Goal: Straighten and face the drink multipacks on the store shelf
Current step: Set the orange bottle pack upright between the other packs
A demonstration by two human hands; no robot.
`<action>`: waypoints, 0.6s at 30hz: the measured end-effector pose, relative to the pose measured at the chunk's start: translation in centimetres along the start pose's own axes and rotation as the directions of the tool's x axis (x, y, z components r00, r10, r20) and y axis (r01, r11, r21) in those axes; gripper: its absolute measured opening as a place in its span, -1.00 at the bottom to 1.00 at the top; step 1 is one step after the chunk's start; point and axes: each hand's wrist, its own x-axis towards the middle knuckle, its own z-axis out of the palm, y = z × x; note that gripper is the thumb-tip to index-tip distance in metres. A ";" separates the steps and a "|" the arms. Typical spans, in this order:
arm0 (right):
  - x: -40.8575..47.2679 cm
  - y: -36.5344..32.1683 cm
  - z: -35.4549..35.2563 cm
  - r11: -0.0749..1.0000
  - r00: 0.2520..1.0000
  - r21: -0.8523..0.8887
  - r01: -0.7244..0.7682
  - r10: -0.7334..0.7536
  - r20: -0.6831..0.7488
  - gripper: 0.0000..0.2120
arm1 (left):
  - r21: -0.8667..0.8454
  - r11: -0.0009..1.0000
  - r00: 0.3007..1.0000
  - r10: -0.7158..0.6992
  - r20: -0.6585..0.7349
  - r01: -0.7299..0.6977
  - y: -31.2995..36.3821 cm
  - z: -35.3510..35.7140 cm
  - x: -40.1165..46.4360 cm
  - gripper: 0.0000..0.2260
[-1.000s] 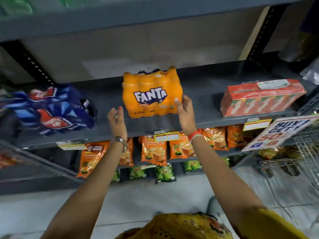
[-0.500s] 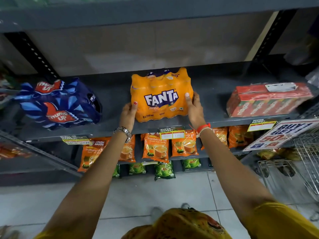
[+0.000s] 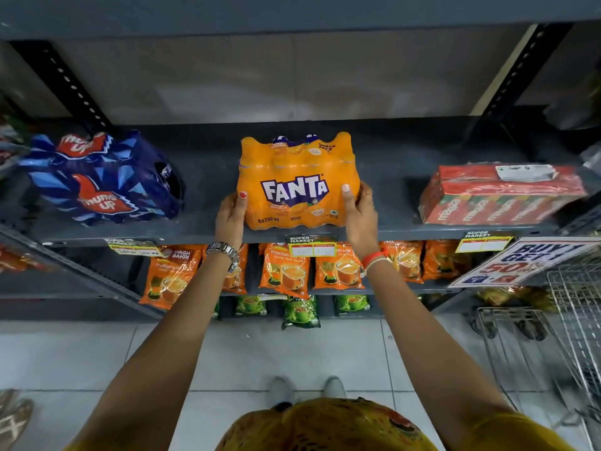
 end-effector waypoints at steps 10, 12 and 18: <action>-0.8 0.4 1.0 0.998 0.995 0.007 0.059 -0.058 -0.085 -0.55 | 0.004 0.996 0.996 0.092 -0.006 -0.092 0.6 0.0 0.2 0.09; -1.0 0.3 1.4 0.998 0.992 0.041 0.057 -0.052 -0.111 -0.57 | 0.003 0.994 0.993 0.111 0.037 -0.112 0.3 -0.5 0.4 0.06; -2.9 1.0 4.0 0.981 0.940 0.170 0.096 -0.033 -0.341 -0.57 | -0.043 0.995 0.973 0.102 0.208 -0.095 -0.8 -2.7 1.0 -0.34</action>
